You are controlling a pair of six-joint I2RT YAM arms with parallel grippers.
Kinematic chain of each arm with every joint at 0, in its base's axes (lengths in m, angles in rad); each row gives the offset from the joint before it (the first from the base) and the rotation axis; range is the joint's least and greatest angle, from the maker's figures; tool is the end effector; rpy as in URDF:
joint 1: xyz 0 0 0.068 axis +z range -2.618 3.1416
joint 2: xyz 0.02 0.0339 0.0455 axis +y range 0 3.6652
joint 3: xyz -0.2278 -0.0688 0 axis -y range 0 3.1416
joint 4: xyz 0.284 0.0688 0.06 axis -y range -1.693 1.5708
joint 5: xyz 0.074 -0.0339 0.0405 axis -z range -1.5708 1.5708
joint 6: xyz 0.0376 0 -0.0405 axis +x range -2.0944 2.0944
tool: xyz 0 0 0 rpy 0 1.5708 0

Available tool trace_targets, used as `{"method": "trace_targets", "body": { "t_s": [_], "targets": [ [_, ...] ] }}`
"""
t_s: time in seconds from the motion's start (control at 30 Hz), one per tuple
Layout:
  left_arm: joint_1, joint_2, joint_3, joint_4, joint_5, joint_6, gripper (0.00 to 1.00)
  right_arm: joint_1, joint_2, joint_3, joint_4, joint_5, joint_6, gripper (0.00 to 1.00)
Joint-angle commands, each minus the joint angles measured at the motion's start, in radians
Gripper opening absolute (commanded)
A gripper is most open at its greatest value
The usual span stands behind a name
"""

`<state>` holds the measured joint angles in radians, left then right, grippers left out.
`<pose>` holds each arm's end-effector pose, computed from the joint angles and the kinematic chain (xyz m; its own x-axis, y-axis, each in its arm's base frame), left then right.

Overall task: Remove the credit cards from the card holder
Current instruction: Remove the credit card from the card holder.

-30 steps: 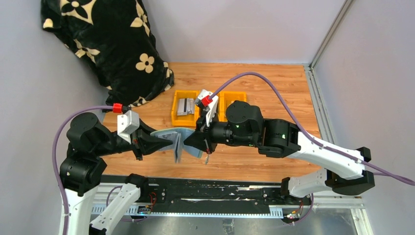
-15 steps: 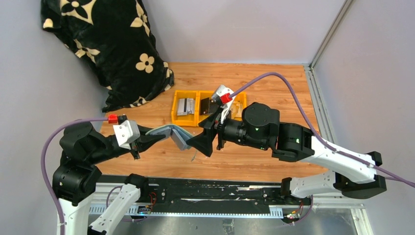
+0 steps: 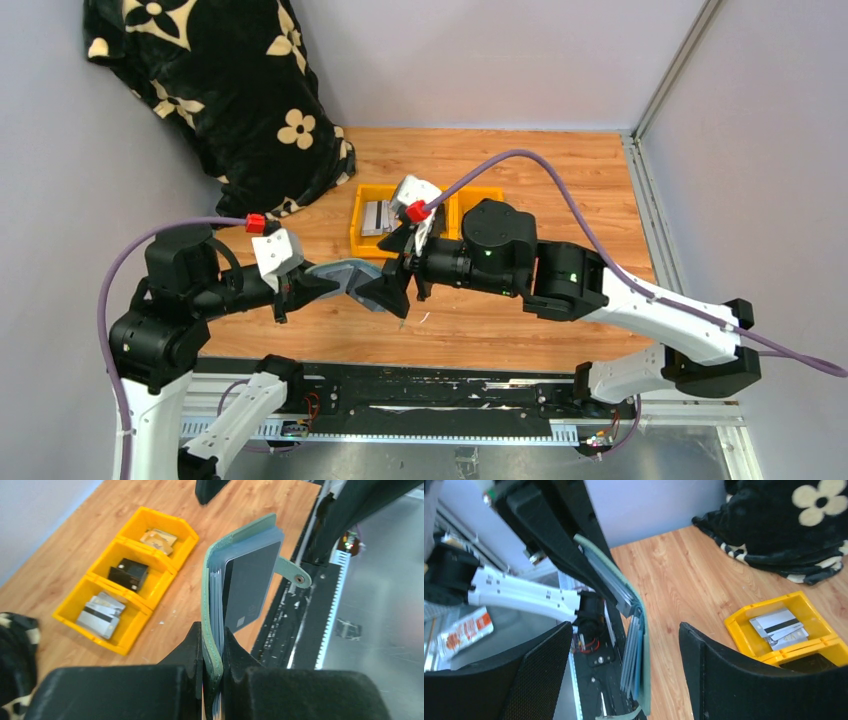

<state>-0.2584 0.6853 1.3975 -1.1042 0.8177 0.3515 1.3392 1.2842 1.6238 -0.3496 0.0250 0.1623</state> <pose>0.1008 -0.0550 0.4506 -0.0622 0.2600 -0.9636 0.9032 0.4254 0.0565 0.0732 0.3064 0.4821 -0.1586 0.0314 -0.9868 -0.9542 0.2520 0.1613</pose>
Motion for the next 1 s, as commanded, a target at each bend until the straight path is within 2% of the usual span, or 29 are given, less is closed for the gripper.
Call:
{"method": "trace_targets", "body": {
  "t_s": [0.0, 0.1, 0.2, 0.23, 0.33, 0.47, 0.5, 0.53, 0.63, 0.67, 0.77, 0.9, 0.97],
  "targets": [
    [-0.001, 0.040, 0.059, -0.075, 0.128, -0.029, 0.00, -0.026, 0.020, 0.021, -0.062, -0.168, -0.138, 0.82],
    [-0.001, 0.058, 0.077, -0.081, 0.195, -0.072, 0.00, -0.059, 0.026, 0.010, -0.066, -0.323, -0.145, 0.79],
    [-0.001, 0.069, 0.080, -0.082, 0.258, -0.114, 0.00, -0.118, 0.034, 0.004, -0.065, -0.485, -0.104, 0.67],
    [-0.001, 0.072, 0.078, -0.082, 0.277, -0.126, 0.00, -0.146, 0.038, 0.001, -0.059, -0.550, -0.082, 0.59],
    [-0.001, 0.081, 0.076, -0.080, 0.326, -0.152, 0.00, -0.216, 0.042, -0.017, -0.030, -0.707, 0.001, 0.25],
    [-0.001, 0.096, 0.069, -0.082, 0.345, -0.182, 0.00, -0.241, 0.022, -0.090, 0.090, -0.873, 0.077, 0.09],
    [-0.001, 0.099, 0.068, -0.082, 0.345, -0.190, 0.03, -0.241, 0.020, -0.102, 0.108, -0.893, 0.086, 0.02],
    [-0.001, 0.102, 0.067, -0.082, 0.346, -0.199, 0.08, -0.241, 0.019, -0.105, 0.113, -0.896, 0.094, 0.00],
    [-0.001, 0.109, 0.061, -0.082, 0.362, -0.233, 0.36, -0.241, 0.016, -0.117, 0.120, -0.943, 0.101, 0.00],
    [-0.001, 0.112, 0.057, -0.082, 0.368, -0.241, 0.40, -0.241, 0.011, -0.126, 0.125, -0.951, 0.100, 0.00],
    [-0.001, 0.113, 0.036, -0.083, 0.411, -0.262, 0.42, -0.241, -0.018, -0.168, 0.159, -0.947, 0.092, 0.00],
    [-0.001, 0.114, 0.004, -0.082, 0.483, -0.271, 0.26, -0.241, -0.066, -0.251, 0.309, -0.926, 0.129, 0.00],
    [-0.001, 0.110, -0.011, -0.081, 0.511, -0.280, 0.25, -0.240, -0.071, -0.269, 0.340, -0.918, 0.144, 0.00]
  ]
}}
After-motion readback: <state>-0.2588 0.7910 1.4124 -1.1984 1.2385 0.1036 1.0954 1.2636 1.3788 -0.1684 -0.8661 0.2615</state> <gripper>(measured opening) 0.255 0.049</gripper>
